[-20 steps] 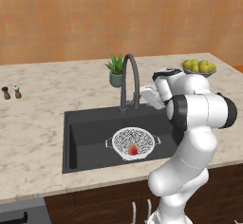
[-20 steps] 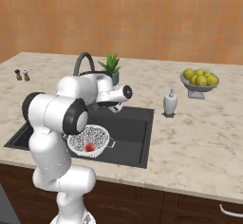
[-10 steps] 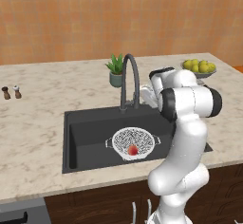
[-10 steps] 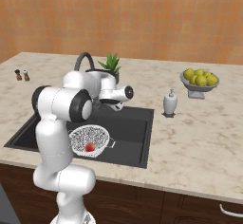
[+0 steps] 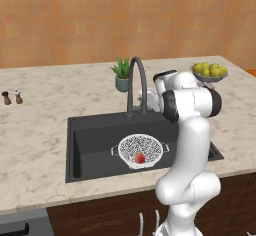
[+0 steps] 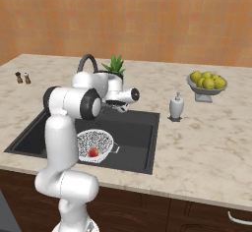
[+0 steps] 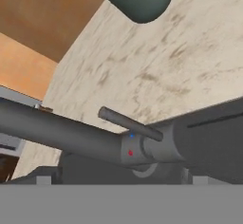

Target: Put the colander in the sink, put the peach in the colander, and turn on the sink faucet and pour water over the colander.

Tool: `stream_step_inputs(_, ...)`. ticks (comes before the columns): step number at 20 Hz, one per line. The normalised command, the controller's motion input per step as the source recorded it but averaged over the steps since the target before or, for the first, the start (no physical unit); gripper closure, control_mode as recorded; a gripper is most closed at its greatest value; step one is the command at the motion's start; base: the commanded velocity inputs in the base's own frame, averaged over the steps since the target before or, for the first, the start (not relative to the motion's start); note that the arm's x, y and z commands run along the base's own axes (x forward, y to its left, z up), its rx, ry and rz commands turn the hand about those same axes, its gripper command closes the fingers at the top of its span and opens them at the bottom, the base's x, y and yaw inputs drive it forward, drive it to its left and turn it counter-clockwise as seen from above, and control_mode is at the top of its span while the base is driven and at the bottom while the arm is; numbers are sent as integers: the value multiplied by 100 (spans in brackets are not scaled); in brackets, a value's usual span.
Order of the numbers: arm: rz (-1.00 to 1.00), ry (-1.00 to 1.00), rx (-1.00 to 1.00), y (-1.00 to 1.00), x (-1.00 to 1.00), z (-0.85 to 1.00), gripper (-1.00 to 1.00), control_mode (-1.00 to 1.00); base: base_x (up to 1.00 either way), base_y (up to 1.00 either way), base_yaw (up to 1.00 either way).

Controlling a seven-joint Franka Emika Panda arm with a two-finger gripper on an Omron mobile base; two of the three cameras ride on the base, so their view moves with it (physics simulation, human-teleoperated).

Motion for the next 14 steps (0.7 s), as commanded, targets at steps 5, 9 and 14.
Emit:
stream_step_inputs(5, 0, 0, 0, 4, 29, -20, -100, -100, 0, 0, 0)
stream_step_inputs(9, 0, 0, 0, 0, 25, -21, -100, -100, 0, 0, 0)
stream_step_inputs(14, 0, 0, 0, 2, 24, -21, -100, -100, 0, 0, 0)
